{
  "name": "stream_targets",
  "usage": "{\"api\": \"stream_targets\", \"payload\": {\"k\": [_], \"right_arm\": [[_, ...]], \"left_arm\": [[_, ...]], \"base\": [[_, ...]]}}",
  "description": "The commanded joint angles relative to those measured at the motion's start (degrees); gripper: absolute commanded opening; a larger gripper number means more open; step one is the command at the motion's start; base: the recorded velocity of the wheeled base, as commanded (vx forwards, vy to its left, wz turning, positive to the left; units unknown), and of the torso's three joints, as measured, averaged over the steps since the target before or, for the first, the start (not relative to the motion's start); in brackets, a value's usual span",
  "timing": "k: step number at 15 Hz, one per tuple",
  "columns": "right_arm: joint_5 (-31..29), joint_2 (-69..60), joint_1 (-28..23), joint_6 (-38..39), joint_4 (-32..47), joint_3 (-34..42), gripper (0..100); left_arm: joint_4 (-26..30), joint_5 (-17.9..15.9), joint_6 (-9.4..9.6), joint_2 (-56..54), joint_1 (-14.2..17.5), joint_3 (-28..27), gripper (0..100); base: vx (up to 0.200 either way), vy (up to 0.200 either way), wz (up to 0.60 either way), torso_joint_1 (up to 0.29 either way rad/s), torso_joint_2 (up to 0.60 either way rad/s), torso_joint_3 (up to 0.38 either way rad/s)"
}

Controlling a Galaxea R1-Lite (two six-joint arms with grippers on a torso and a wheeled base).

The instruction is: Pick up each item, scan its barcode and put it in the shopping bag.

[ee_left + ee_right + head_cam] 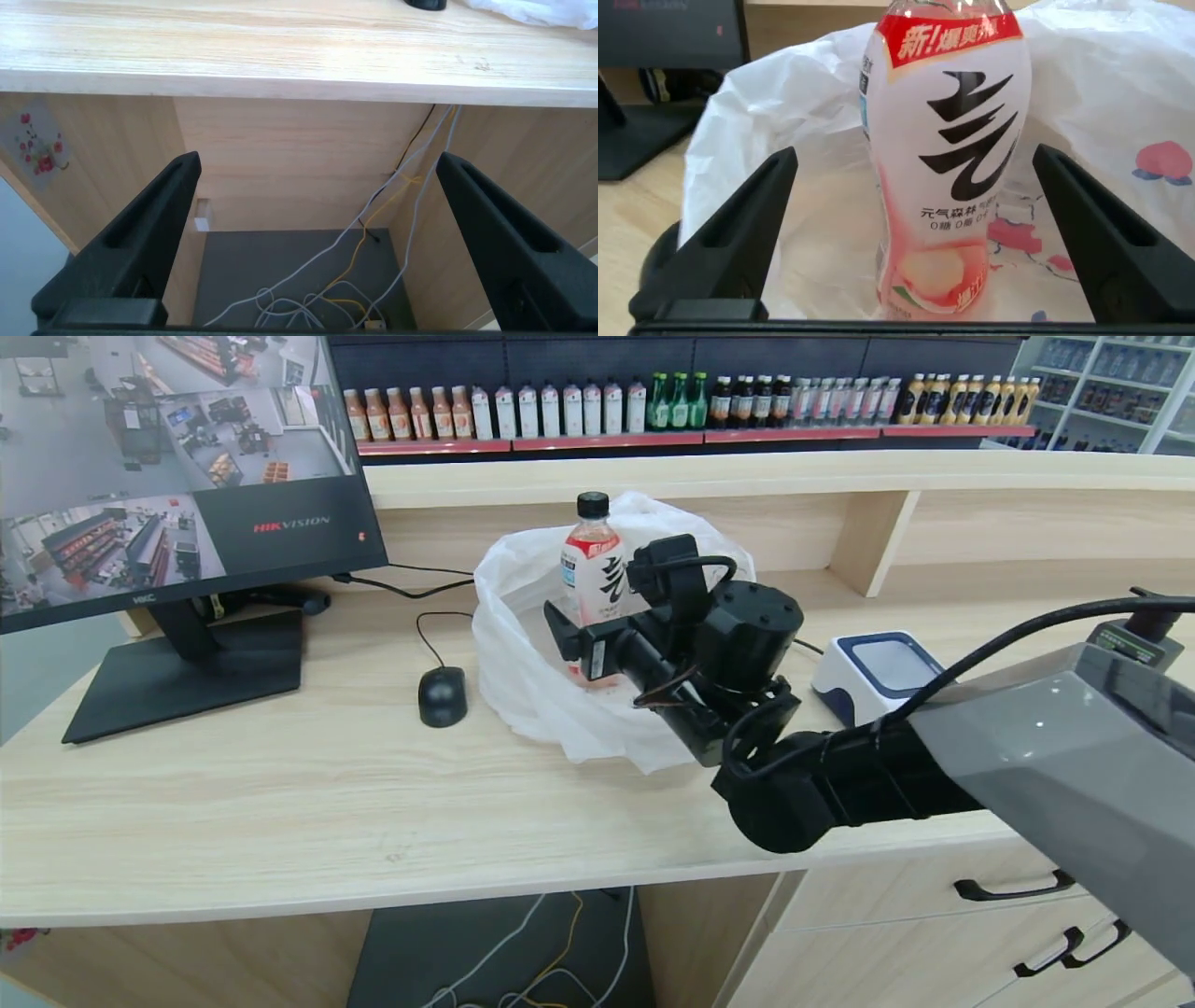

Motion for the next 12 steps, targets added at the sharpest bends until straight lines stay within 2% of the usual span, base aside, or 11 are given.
{"api": "stream_targets", "payload": {"k": [1,4,6,7,9,12], "right_arm": [[-0.1,-11.6,2.0,-0.1,-2.9,13.9,100],[0.1,-20.2,1.9,-1.0,-15.2,31.9,100],[0.4,-22.0,2.3,1.4,-26.0,43.6,100],[0.4,-22.8,2.4,2.7,-27.2,48.1,100],[0.2,-27.9,2.3,4.3,-27.2,52.6,100],[-0.2,-30.3,2.1,4.8,-27.2,54.2,100]], "left_arm": [[0.0,0.0,0.02,0.0,-0.1,0.0,100],[0.0,0.0,0.02,0.0,0.0,0.0,100],[0.0,0.0,0.02,0.0,0.0,0.0,100],[0.0,0.0,0.02,0.0,-0.1,0.0,100],[0.0,0.0,0.02,0.0,0.0,0.0,100],[0.0,0.0,0.11,0.0,-0.1,0.0,100]], "base": [[0.000,0.000,0.00,0.000,0.00,0.000],[0.000,0.000,0.00,0.000,0.00,0.000],[0.000,0.000,0.00,0.000,0.00,0.000],[0.000,0.000,0.00,0.000,0.00,0.000],[0.000,0.000,0.00,0.000,0.00,0.000],[0.000,0.000,0.00,0.000,0.00,0.000]]}}
